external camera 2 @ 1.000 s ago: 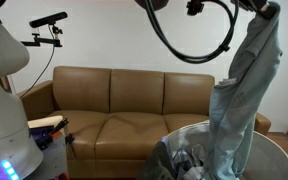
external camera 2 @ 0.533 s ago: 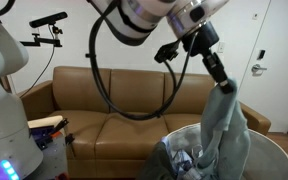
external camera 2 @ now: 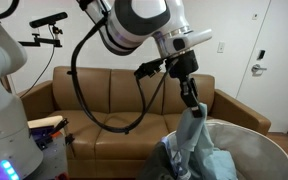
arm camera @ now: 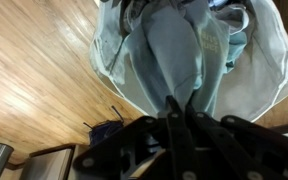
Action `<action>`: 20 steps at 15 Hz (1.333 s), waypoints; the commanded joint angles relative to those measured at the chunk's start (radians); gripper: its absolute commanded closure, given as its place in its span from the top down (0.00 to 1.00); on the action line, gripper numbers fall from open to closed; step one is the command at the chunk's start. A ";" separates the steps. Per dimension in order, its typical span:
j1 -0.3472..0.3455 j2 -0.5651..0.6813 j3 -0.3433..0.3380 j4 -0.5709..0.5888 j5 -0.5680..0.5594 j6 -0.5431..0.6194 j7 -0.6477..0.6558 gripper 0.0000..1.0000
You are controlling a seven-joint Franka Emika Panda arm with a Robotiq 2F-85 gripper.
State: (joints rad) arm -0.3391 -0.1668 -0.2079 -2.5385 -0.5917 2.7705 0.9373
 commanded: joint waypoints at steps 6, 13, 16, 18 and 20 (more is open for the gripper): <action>0.275 0.167 -0.184 -0.057 0.460 0.283 -0.271 0.06; 0.080 0.213 -0.027 0.015 0.886 0.147 -0.779 0.06; 0.090 0.243 -0.047 0.029 0.903 0.144 -0.793 0.05; 0.066 0.246 -0.039 0.059 0.947 0.120 -0.868 0.05; 0.056 0.239 -0.018 0.075 1.010 0.059 -0.951 0.07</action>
State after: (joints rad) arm -0.2742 0.0812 -0.2474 -2.4767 0.3569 2.8881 0.0640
